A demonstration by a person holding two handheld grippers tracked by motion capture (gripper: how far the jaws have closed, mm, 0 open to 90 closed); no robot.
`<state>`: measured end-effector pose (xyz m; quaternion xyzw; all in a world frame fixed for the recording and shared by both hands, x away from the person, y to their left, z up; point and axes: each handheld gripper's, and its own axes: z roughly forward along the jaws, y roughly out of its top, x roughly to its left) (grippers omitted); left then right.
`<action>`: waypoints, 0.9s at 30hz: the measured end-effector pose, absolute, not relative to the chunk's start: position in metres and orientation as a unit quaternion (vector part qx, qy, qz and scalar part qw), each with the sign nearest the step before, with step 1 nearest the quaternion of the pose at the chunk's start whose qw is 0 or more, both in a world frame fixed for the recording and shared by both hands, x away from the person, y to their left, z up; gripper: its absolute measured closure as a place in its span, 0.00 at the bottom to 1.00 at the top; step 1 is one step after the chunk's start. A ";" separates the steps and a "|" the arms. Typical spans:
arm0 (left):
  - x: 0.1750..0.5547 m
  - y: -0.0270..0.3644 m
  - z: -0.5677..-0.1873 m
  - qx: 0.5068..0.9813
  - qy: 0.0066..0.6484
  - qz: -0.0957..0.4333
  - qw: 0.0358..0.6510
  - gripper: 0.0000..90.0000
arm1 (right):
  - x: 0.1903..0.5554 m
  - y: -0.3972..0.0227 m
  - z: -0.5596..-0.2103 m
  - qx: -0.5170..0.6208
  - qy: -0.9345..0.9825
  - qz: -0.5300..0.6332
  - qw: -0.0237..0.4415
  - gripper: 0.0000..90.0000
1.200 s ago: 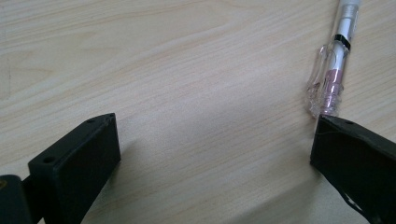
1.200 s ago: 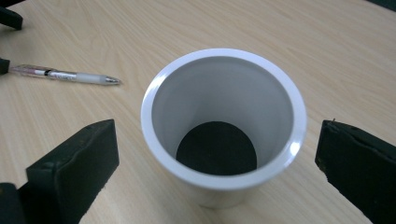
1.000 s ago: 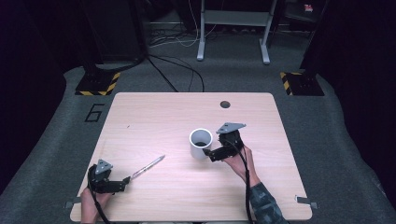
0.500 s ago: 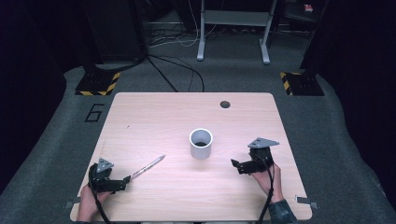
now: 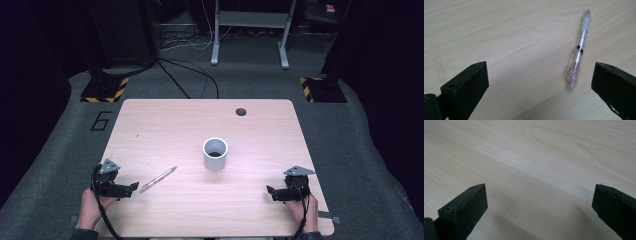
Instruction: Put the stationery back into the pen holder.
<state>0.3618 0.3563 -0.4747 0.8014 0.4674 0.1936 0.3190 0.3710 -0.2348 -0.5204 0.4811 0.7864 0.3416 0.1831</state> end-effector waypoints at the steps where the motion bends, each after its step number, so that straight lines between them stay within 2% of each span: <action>1: 0.363 0.354 -0.471 0.807 0.462 0.192 0.313 0.02 | 0.371 -0.236 -0.522 0.483 0.785 0.342 0.184 0.00; 9: 0.377 0.332 -0.452 0.842 0.427 0.173 0.279 0.03 | 0.372 -0.242 -0.526 0.482 0.788 0.334 0.188 0.00; 22: 0.407 0.293 -0.450 0.868 0.407 0.140 0.246 0.01 | 0.372 -0.241 -0.528 0.477 0.791 0.327 0.199 0.01; 27: 0.420 0.276 -0.454 0.885 0.387 0.119 0.229 0.10 | 0.370 -0.240 -0.528 0.481 0.787 0.330 0.199 0.01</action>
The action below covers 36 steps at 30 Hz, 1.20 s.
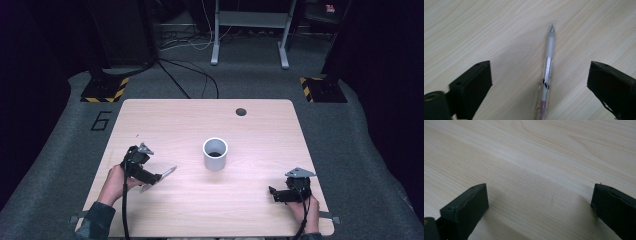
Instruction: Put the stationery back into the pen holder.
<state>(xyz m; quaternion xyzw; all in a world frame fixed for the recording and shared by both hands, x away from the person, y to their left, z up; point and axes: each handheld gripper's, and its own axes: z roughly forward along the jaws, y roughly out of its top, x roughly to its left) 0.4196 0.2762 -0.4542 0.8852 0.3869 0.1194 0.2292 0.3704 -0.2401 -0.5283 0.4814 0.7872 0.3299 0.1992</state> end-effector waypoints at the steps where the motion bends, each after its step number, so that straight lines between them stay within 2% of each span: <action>1: 0.422 0.273 -0.455 0.887 0.384 0.115 0.229 0.11 | 0.370 -0.240 -0.528 0.481 0.787 0.330 0.200 0.01; 5: 0.431 0.262 -0.459 0.895 0.374 0.099 0.221 0.20 | 0.371 -0.240 -0.528 0.479 0.788 0.331 0.201 0.01; 7: 0.435 0.258 -0.461 0.899 0.367 0.088 0.221 0.30 | 0.371 -0.240 -0.528 0.480 0.787 0.331 0.201 0.01; 11: 0.443 0.249 -0.469 0.912 0.351 0.071 0.200 0.43 | 0.370 -0.241 -0.528 0.481 0.788 0.329 0.201 0.02; 12: 0.444 0.248 -0.470 0.913 0.351 0.066 0.198 0.50 | 0.369 -0.240 -0.528 0.482 0.784 0.334 0.203 0.03; 13: 0.445 0.246 -0.471 0.914 0.352 0.067 0.193 0.50 | 0.369 -0.240 -0.528 0.482 0.784 0.334 0.203 0.03; 17: 0.451 0.239 -0.477 0.918 0.349 0.058 0.181 0.63 | 0.369 -0.240 -0.528 0.478 0.786 0.335 0.204 0.04; 21: 0.453 0.235 -0.480 0.917 0.354 0.053 0.178 0.72 | 0.369 -0.241 -0.528 0.476 0.788 0.333 0.204 0.05; 24: 0.454 0.233 -0.480 0.920 0.349 0.072 0.163 0.80 | 0.369 -0.241 -0.528 0.476 0.788 0.333 0.205 0.05; 31: 0.455 0.226 -0.483 0.926 0.345 0.073 0.139 0.88 | 0.369 -0.241 -0.528 0.478 0.787 0.333 0.205 0.05; 36: 0.456 0.222 -0.486 0.927 0.345 0.075 0.126 0.87 | 0.369 -0.241 -0.528 0.475 0.788 0.334 0.206 0.06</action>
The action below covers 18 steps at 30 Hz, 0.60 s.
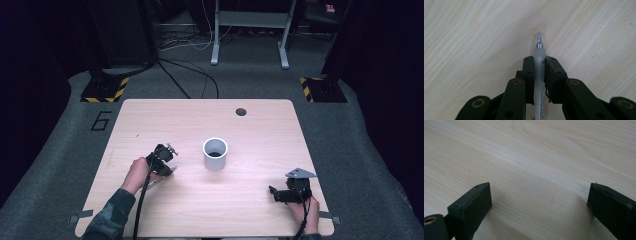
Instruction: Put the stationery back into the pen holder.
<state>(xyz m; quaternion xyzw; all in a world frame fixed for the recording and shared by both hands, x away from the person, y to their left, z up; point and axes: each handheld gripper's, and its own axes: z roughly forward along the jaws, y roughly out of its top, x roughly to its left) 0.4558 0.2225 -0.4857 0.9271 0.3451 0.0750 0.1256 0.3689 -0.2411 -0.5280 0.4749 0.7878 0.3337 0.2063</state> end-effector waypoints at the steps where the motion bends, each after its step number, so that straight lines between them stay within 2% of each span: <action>1: 0.456 0.222 -0.486 0.927 0.345 0.075 0.127 0.87 | 0.369 -0.241 -0.528 0.475 0.786 0.335 0.208 0.06; 9: 0.455 0.226 -0.486 0.925 0.346 0.068 0.140 0.89 | 0.369 -0.241 -0.528 0.476 0.785 0.337 0.211 0.07; 18: 0.442 0.230 -0.467 0.914 0.333 0.113 0.205 0.90 | 0.369 -0.241 -0.528 0.481 0.781 0.338 0.210 0.07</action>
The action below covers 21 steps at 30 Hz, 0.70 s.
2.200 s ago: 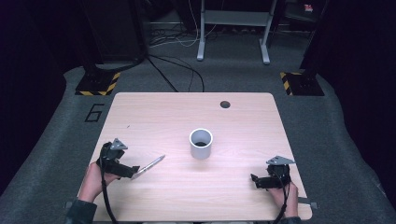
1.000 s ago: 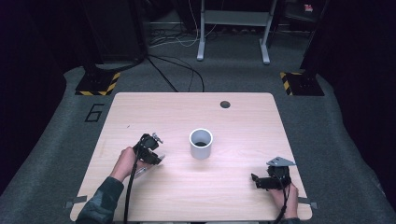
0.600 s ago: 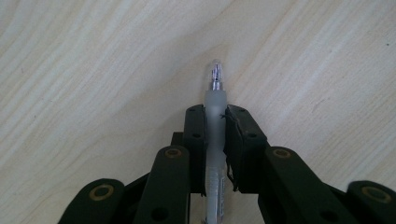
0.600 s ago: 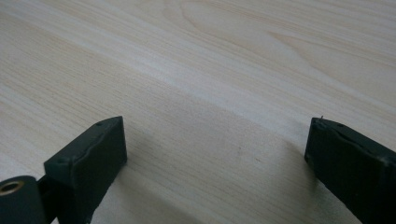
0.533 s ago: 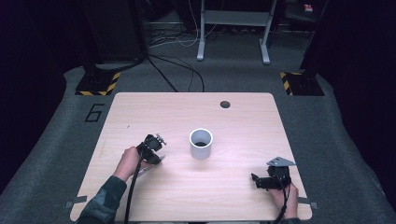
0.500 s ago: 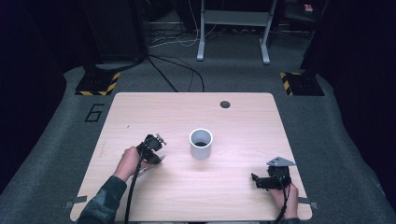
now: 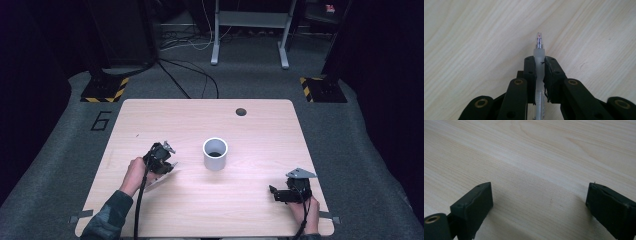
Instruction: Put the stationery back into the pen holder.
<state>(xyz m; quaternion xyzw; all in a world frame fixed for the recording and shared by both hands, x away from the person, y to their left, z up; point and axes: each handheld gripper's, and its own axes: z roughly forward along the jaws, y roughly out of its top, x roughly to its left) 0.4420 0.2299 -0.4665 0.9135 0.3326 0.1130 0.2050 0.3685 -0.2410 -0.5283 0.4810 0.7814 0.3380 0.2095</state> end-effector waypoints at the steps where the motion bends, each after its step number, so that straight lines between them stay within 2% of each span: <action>1: 0.440 0.230 -0.464 0.911 0.334 0.115 0.214 0.89 | 0.368 -0.241 -0.528 0.483 0.780 0.338 0.209 0.07; 21: 0.425 0.262 -0.423 0.851 0.344 0.162 0.363 0.90 | 0.368 -0.241 -0.528 0.482 0.781 0.338 0.210 0.07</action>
